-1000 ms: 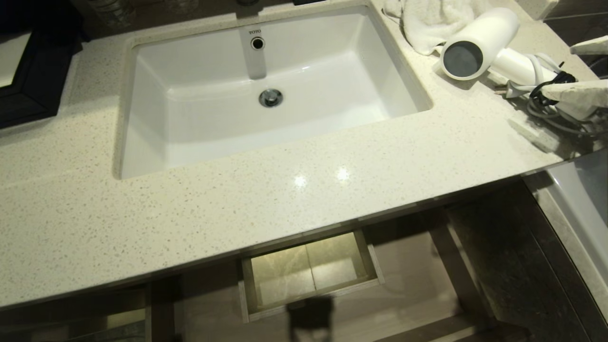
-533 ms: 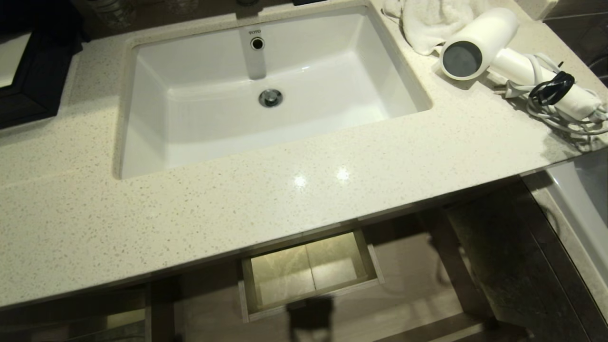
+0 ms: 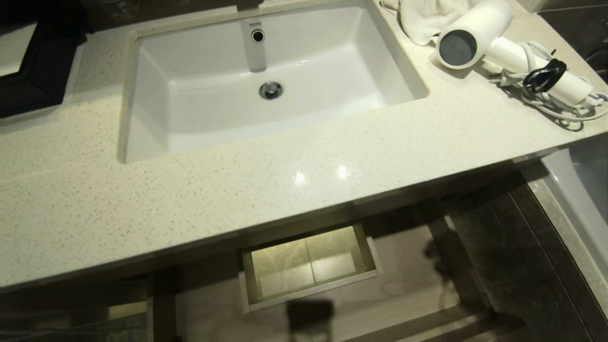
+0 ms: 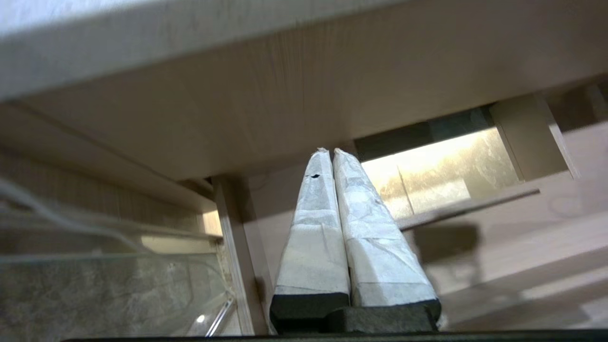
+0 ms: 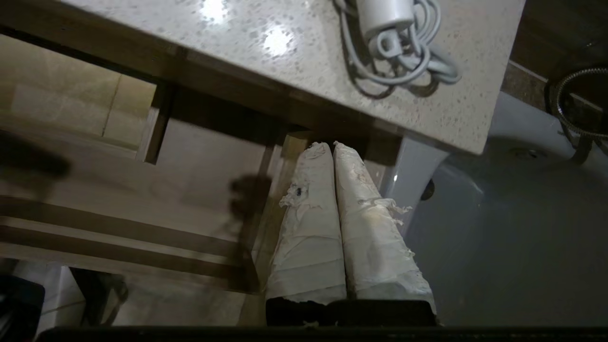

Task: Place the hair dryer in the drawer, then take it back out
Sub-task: Close the drawer

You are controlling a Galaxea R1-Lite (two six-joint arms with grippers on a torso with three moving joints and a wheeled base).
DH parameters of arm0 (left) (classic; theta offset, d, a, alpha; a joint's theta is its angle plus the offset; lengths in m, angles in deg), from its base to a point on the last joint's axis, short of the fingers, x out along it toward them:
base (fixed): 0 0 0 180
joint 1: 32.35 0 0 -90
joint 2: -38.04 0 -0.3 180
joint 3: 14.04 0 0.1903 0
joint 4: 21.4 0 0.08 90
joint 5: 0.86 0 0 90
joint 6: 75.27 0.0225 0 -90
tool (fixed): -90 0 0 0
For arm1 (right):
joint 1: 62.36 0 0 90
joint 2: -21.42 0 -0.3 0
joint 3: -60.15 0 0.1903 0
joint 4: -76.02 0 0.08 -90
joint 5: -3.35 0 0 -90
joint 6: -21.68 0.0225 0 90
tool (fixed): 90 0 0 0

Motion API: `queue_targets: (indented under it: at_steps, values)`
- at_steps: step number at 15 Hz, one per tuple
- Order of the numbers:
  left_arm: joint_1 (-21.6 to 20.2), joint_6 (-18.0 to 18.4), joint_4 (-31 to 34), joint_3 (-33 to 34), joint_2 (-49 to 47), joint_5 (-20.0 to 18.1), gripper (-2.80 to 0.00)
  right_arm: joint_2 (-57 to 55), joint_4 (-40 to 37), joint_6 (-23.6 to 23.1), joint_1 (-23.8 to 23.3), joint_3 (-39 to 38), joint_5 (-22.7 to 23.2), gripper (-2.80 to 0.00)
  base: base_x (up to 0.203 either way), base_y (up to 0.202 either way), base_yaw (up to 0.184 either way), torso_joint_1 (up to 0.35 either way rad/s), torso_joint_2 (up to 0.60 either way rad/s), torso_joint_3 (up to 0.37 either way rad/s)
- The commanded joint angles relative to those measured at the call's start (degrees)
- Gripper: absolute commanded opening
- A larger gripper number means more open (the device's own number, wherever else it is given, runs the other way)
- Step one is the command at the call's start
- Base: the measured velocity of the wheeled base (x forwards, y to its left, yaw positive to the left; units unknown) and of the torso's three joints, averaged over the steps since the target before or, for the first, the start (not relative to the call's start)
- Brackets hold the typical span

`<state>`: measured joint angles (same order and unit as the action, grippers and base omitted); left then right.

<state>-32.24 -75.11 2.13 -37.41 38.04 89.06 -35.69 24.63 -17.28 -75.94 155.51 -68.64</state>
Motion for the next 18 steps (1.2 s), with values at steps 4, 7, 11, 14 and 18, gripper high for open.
queue_targets:
  at_steps: [4, 7, 11, 14, 18]
  values:
    - [0.02, 0.02, 0.02, 0.09, 0.00, -0.01, -2.80, 11.96, 8.12, 9.53, 4.17, -13.58, -1.99, -2.80, 0.000, 0.000, 0.000, -0.356, 0.17, -0.175]
    - [-0.02, 0.02, 0.02, 0.09, 0.00, 0.01, -2.80, 14.93, 15.55, 10.31, 5.24, -18.48, -3.78, -2.80, 0.000, 0.000, 0.000, -0.345, 0.13, -0.212]
    - [-0.02, 0.02, 0.02, 0.09, 0.00, -0.01, -2.80, 16.80, 15.61, 10.40, 5.18, -19.33, -4.24, -2.80, 0.000, 0.000, 0.000, -0.331, 0.09, -0.241]
    - [0.04, 0.02, 0.02, 0.09, 0.00, 0.03, -2.80, 17.75, 16.32, 10.48, 5.15, -20.05, -4.30, -2.80, 0.000, 0.000, 0.000, -0.310, 0.05, -0.262]
    - [-0.02, 0.02, 0.02, 0.09, 0.00, -0.01, -2.80, 18.43, 16.51, 10.48, 5.15, -20.66, -4.30, -2.80, 0.000, 0.000, 0.000, -0.288, 0.01, -0.287]
